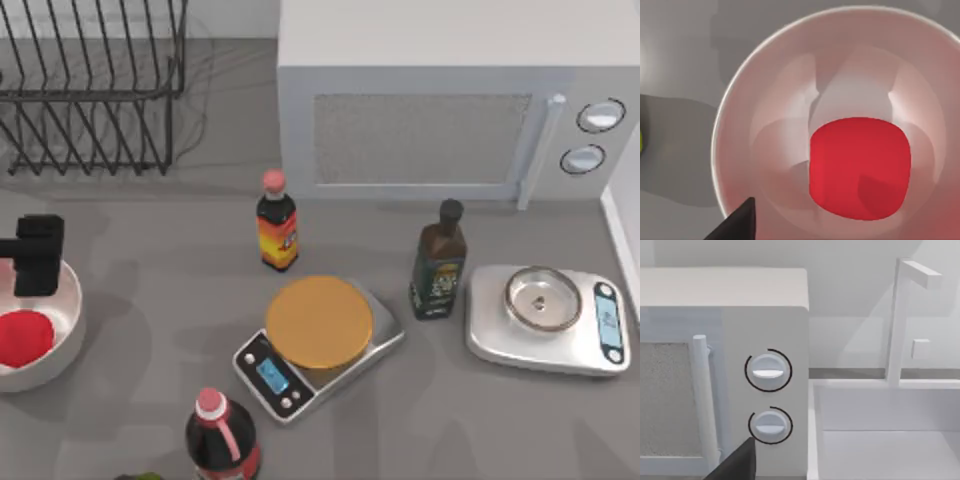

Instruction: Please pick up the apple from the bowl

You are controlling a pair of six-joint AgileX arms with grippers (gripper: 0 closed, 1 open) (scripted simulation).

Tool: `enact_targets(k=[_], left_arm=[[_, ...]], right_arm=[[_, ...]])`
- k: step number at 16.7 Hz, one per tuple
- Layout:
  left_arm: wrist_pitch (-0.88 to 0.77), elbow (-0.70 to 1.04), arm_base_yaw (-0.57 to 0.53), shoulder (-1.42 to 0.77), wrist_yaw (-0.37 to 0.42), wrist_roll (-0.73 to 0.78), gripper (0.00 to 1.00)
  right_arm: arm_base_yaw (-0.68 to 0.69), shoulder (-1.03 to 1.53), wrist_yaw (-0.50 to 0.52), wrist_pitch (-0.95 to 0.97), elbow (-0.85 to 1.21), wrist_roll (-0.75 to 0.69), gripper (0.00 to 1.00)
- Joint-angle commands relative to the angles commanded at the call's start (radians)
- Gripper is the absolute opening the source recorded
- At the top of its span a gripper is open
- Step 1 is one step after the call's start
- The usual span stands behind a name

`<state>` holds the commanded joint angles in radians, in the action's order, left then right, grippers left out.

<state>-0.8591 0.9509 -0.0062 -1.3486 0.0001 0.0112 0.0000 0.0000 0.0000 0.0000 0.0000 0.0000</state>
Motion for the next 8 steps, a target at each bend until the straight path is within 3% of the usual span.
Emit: enact_targets(k=[4,8], left_arm=[[-0.158,0.174,-0.001,-0.253,0.000,0.002,1.00],[-0.215,0.237,-0.002,-0.337,0.000,0.003,1.00]], right_arm=[[0.000,0.000,0.000,0.000,0.000,0.000,1.00],[0.000,0.000,0.000,0.000,0.000,0.000,1.00]])
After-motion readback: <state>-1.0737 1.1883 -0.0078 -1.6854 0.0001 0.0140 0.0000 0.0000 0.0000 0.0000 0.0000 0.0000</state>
